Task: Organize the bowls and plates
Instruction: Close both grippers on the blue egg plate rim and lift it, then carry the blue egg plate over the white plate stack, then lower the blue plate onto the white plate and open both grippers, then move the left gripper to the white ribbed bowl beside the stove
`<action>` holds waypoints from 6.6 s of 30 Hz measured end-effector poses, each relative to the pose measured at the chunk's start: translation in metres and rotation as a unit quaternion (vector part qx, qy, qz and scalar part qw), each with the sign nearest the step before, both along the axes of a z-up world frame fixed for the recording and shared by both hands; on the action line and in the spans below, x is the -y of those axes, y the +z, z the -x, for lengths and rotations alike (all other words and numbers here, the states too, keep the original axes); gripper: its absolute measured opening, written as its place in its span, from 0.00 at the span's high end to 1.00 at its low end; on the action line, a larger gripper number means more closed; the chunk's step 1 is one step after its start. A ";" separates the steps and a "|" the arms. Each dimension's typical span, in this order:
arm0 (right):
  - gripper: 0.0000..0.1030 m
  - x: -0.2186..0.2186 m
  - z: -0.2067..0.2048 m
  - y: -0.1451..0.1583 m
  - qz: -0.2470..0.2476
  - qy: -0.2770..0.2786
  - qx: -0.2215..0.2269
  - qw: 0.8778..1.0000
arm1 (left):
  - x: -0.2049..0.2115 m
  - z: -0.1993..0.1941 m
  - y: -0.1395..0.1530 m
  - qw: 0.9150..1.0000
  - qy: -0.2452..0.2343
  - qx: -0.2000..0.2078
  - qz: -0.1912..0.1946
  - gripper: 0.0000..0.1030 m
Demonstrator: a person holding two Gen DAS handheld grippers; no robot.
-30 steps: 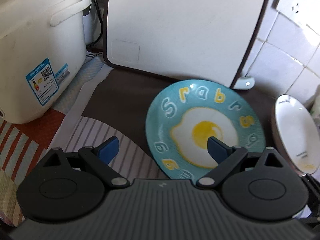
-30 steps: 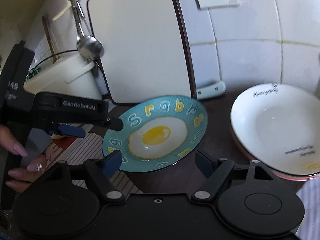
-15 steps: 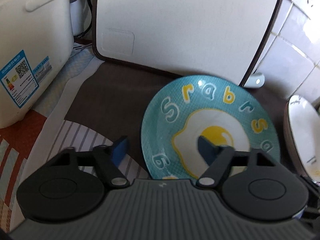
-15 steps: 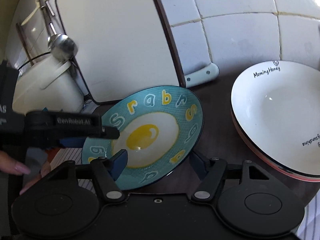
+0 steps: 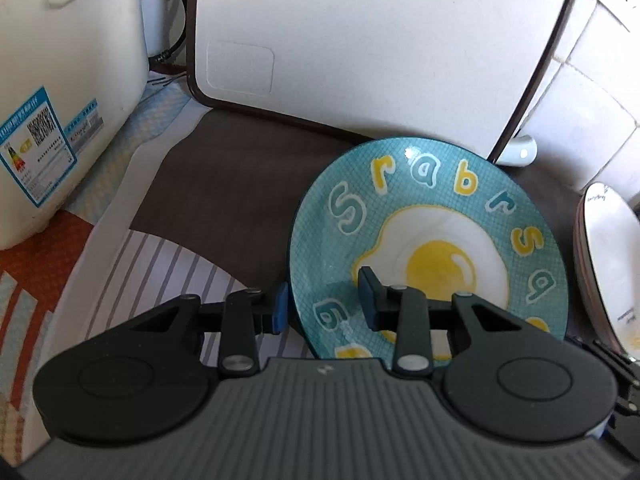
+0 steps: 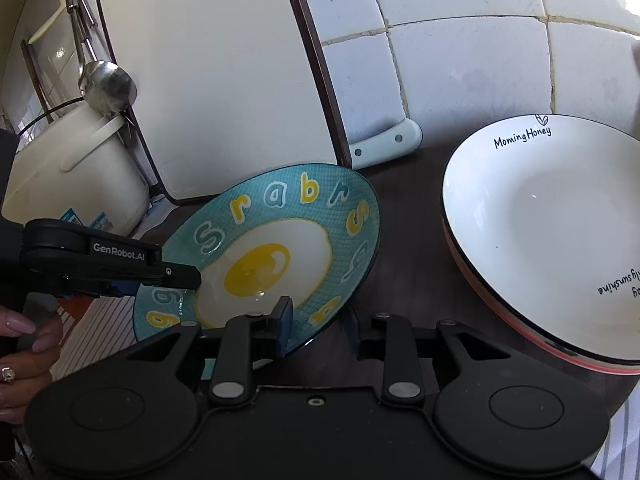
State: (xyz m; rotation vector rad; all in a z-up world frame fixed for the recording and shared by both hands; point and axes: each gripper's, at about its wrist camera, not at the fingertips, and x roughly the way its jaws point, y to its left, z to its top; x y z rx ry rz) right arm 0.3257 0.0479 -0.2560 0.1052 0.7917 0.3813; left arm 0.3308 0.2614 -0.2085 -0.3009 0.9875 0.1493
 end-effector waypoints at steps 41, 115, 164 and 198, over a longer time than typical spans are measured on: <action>0.70 0.066 0.104 0.131 -0.025 -0.033 0.065 0.997 | 0.078 0.072 0.140 0.994 -0.080 0.059 0.036 0.70; 0.69 0.138 0.011 0.084 0.192 -0.140 -0.036 0.971 | 0.216 -0.060 0.042 0.983 -0.170 -0.068 0.000 0.76; 0.14 0.228 0.243 0.228 0.116 -0.136 0.125 0.976 | 0.360 0.125 0.190 0.946 -0.307 -0.037 -0.092 0.11; 0.07 0.395 0.262 0.061 0.135 -0.317 0.116 0.931 | 0.583 0.113 0.044 0.903 -0.421 0.025 0.080 0.07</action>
